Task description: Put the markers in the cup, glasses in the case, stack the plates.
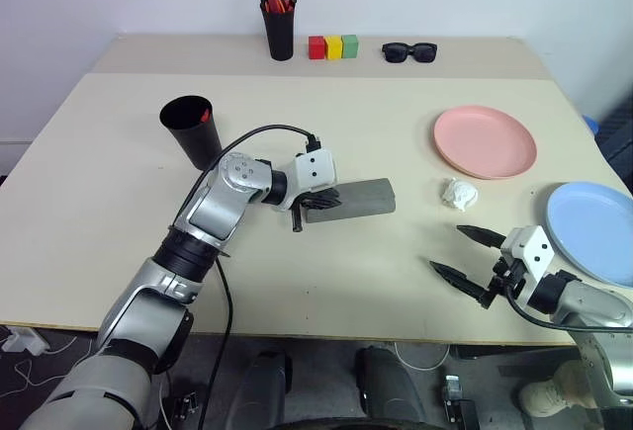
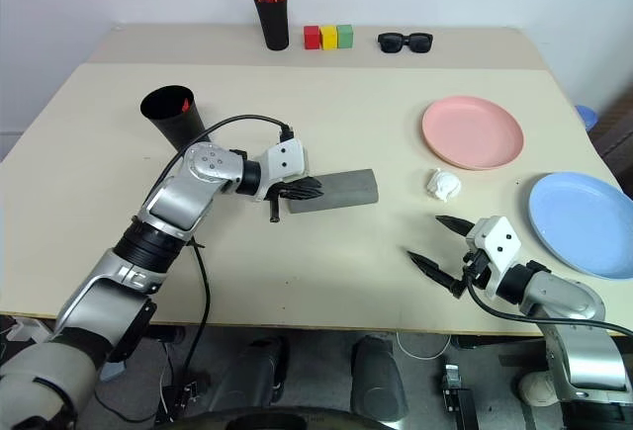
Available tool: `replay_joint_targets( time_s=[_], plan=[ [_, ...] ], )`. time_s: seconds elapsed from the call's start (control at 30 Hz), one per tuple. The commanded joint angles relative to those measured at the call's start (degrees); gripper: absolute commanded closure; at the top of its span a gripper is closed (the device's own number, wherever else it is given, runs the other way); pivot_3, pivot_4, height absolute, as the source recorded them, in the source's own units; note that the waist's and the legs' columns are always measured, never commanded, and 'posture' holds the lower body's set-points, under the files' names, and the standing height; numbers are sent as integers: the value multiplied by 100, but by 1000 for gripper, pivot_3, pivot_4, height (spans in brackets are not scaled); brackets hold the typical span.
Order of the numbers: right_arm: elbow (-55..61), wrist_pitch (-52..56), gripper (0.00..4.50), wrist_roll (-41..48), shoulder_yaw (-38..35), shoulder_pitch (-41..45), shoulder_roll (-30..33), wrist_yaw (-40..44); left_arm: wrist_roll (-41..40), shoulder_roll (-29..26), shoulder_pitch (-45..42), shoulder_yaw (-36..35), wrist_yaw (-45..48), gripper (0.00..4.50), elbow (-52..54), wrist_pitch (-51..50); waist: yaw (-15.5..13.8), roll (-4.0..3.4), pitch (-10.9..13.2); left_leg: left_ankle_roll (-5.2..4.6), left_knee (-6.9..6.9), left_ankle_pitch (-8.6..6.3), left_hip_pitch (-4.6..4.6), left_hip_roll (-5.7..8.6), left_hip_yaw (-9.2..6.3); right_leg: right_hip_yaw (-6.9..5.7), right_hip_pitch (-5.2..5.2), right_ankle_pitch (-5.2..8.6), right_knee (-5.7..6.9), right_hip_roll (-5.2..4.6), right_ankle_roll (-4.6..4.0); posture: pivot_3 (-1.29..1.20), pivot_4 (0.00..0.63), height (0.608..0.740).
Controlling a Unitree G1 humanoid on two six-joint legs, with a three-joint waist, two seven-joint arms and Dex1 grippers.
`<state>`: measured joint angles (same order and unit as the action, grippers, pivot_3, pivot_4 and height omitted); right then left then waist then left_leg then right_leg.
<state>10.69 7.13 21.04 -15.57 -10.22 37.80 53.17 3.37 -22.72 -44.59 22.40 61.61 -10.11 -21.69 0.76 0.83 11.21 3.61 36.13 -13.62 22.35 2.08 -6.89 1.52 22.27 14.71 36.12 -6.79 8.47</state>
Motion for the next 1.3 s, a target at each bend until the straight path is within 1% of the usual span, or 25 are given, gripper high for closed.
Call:
replay_joint_targets(
  time_s=[0.03, 0.1, 0.17, 0.23, 0.3, 0.4, 0.43, 0.5, 0.53, 0.6, 0.77, 0.8, 1.0, 1.2, 1.3],
  plan=[
    [104, 44, 0, 160, -176, 72, -11, -147, -47, 101, 103, -304, -478, 3883, -86, 61, -4, 0, 0, 0, 1, 0, 0, 0, 0, 0, 0, 0, 0, 0, 0, 0, 150, 740],
    [164, 189, 0, 216, -284, 91, -49, -358, -443, 300, 41, -899, -845, 3883, 19, 277, -4, 1, 1, 0, 3, 0, 2, 0, 0, 0, 2, -1, 0, 0, -1, 0, 150, 740],
    [204, 229, 0, 200, -449, 105, -103, -633, -763, 316, 54, -1246, -899, 3883, 328, 147, 0, 6, 6, 0, 2, 0, 10, -1, -2, 0, 13, -2, 1, 0, -2, 0, 150, 740],
    [264, 215, 0, 168, -664, 112, -165, -940, -1030, 328, 170, -1449, -929, 3883, 738, 68, 1, 4, 6, 0, -3, 0, 15, 0, -3, 0, 21, -2, 1, 0, -2, 0, 150, 740],
    [389, 406, 0, 160, -955, 113, -212, -1388, -1272, 409, 374, -1564, -1002, 3883, 1181, 48, -11, 1, 4, 0, -8, 0, 18, 0, -3, 0, 23, -2, 0, -1, -2, 0, 150, 740],
    [466, 678, 0, -48, -1271, 142, -219, -2035, -1155, 416, 609, -1431, -1091, 3883, 1490, 644, -19, -1, 3, 0, -6, 0, 16, 1, -2, 0, 18, -2, -2, -3, -2, 0, 150, 740],
    [493, 924, 0, -88, -1343, 108, -165, -2192, -1318, 355, 637, -1356, -845, 3883, 1527, 516, -25, -1, 3, 1, -4, 0, 16, 1, -2, 0, 18, -2, -2, -2, -3, 0, 150, 740],
    [404, 940, 0, -299, -1476, 48, -125, -2442, -1723, 394, 614, -1361, -497, 3883, 1470, 355, -34, 0, 4, 1, -1, 1, 15, 1, -2, 0, 16, -2, 0, -1, -4, 0, 150, 740],
    [296, 1073, 0, -460, -1512, 51, -74, -2629, -1978, 431, 577, -1394, -295, 3650, 1430, 263, -26, -1, 3, 1, 1, 1, 15, 1, -2, 0, 15, -2, 0, -1, -5, 0, 150, 740],
    [25, 989, 0, -657, -1520, 80, -5, -2729, -2372, 386, 476, -1334, 120, 2970, 1380, -114, -12, -1, 3, 1, 2, 0, 14, 2, 1, 0, 11, -2, -4, -2, -6, 0, 150, 740],
    [-546, 878, 0, -948, -1421, 65, 21, -2860, -2505, 256, 263, -1050, 634, 457, 1288, -241, 4, -2, 3, -1, -1, 0, 12, 1, 2, 0, 13, -2, -2, -1, -6, 0, 150, 740],
    [-596, 877, 0, -982, -1402, 63, 3, -2874, -2522, 245, 234, -1026, 687, 48, 1275, -249, 5, -4, 2, -1, -2, 0, 12, 1, 2, 0, 13, -2, -3, -1, -6, 0, 150, 740],
    [-607, 1020, 0, -984, -1243, 143, -125, -2911, -2477, 94, 96, -920, 930, 48, 1212, -228, 19, -8, 0, -1, -2, 0, 10, 0, 2, 1, 13, -2, -2, -1, -6, 0, 150, 740],
    [-687, 1181, 0, -995, -1137, 309, -116, -2944, -2534, -137, 65, -856, 1264, 48, 1261, -264, 6, -8, 0, -1, -3, 0, 11, 1, 2, 1, 12, -1, -4, -1, -6, 0, 150, 740],
    [-757, 1238, 801, -998, -1146, 352, -81, -2957, -2517, -237, 63, -813, 1385, 0, 1262, -225, 7, -8, 0, -1, -4, 0, 12, 1, 2, 1, 13, -1, -4, -1, -6, 0, 150, 740]
  ],
)
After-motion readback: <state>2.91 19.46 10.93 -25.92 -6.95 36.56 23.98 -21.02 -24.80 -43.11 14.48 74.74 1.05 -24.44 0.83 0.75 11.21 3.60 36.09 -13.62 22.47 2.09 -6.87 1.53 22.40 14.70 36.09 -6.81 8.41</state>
